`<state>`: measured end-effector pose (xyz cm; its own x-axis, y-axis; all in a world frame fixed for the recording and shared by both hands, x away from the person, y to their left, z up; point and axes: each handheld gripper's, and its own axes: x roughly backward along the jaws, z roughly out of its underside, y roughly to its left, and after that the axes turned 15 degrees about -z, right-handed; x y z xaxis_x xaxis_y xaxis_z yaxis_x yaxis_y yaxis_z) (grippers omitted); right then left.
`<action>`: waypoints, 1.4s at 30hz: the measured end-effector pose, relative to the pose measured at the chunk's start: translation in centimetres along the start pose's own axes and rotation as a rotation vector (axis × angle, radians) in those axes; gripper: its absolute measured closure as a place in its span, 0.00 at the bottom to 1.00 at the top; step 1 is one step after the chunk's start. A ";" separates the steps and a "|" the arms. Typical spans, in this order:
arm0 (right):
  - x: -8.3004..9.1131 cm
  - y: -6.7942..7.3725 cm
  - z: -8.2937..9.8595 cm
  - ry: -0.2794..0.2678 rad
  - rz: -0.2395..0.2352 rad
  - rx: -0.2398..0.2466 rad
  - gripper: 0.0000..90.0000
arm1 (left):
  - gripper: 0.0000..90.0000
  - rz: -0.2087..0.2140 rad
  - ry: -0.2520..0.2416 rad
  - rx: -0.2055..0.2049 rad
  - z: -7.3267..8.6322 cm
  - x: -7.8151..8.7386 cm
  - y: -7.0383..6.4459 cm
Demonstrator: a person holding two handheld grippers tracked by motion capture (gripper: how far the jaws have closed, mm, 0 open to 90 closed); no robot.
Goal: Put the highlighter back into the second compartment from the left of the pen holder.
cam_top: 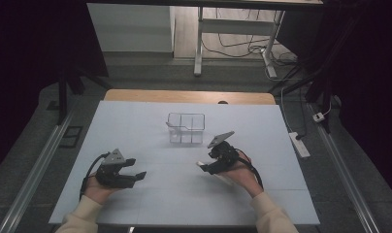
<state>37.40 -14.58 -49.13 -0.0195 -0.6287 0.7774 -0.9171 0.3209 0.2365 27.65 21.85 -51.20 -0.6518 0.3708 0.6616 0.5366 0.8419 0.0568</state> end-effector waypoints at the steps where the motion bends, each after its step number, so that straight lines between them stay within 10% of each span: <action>1: -0.2 -0.1 0.0 0.007 0.002 0.004 0.39 | 0.33 -0.001 0.002 0.001 0.0 0.0 0.0; 20: -1.9 -0.4 0.1 0.074 -0.009 -0.016 0.47 | 0.27 -0.012 0.007 0.007 0.0 0.0 0.0; 42: -2.6 0.4 -0.3 0.127 0.033 0.013 0.85 | 0.26 -0.020 0.006 0.008 0.1 0.1 0.1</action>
<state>37.15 -12.61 -50.90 0.0005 -0.5229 0.8524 -0.9218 0.3301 0.2031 27.57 22.00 -51.18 -0.6591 0.3510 0.6651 0.5192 0.8522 0.0647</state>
